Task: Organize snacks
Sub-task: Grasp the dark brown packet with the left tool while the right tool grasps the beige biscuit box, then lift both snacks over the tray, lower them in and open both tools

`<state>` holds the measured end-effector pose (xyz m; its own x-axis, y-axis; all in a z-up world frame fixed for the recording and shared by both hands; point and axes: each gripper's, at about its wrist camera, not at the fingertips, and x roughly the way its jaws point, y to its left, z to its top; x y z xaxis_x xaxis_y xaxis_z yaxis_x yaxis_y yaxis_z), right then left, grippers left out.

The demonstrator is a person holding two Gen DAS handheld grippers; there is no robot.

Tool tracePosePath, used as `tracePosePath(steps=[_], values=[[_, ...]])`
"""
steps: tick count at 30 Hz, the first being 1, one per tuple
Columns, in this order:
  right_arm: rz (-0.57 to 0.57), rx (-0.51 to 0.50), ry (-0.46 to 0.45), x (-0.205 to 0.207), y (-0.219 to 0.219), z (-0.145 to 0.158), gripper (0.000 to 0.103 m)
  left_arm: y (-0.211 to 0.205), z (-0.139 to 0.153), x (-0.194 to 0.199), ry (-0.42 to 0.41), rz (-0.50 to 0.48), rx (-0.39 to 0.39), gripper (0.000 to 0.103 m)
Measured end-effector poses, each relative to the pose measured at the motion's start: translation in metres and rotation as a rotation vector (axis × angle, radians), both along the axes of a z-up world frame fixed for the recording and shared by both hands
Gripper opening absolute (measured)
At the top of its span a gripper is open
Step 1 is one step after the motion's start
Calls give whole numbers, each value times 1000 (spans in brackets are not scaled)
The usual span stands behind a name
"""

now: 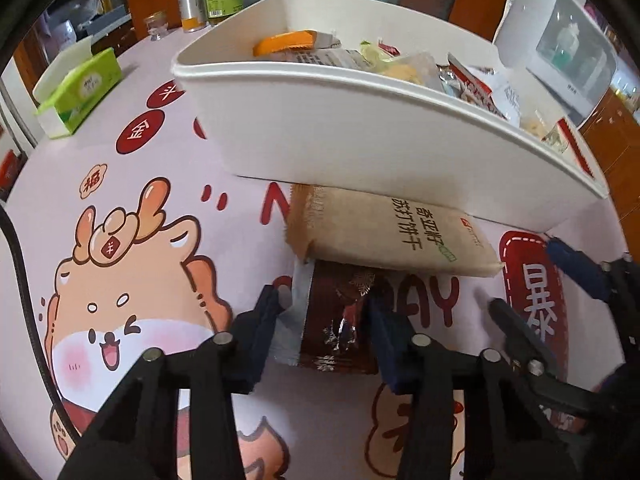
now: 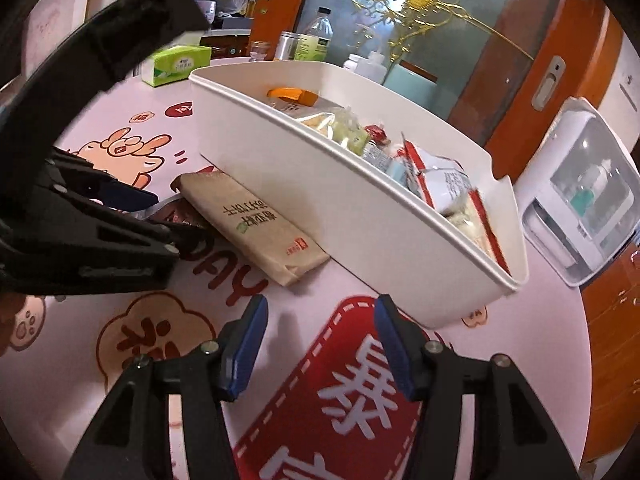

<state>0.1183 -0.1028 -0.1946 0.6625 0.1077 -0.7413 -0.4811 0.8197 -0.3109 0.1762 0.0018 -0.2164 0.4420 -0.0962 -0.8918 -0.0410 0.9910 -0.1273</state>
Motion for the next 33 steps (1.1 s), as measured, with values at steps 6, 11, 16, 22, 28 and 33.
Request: tracePosePath(steps=[6,11,16,22,28,33], values=[[25,-64,-43,8,25,-12,56,30,2,-5,10,18,-39,36],[40,-139,-80,16,42,-20,56,54,1,-3,16,30,-67,34],[61,-197,-132,21,59,-27,47,66,0,3,21,32,-89,32],[73,-235,-121,21,70,-29,30,72,5,9,16,27,-94,31],[55,-122,-83,6,59,3,20,72,38,-3,-26,-2,-95,30],[-29,26,-60,-12,38,48,14,69,72,-19,-65,-31,-104,30]])
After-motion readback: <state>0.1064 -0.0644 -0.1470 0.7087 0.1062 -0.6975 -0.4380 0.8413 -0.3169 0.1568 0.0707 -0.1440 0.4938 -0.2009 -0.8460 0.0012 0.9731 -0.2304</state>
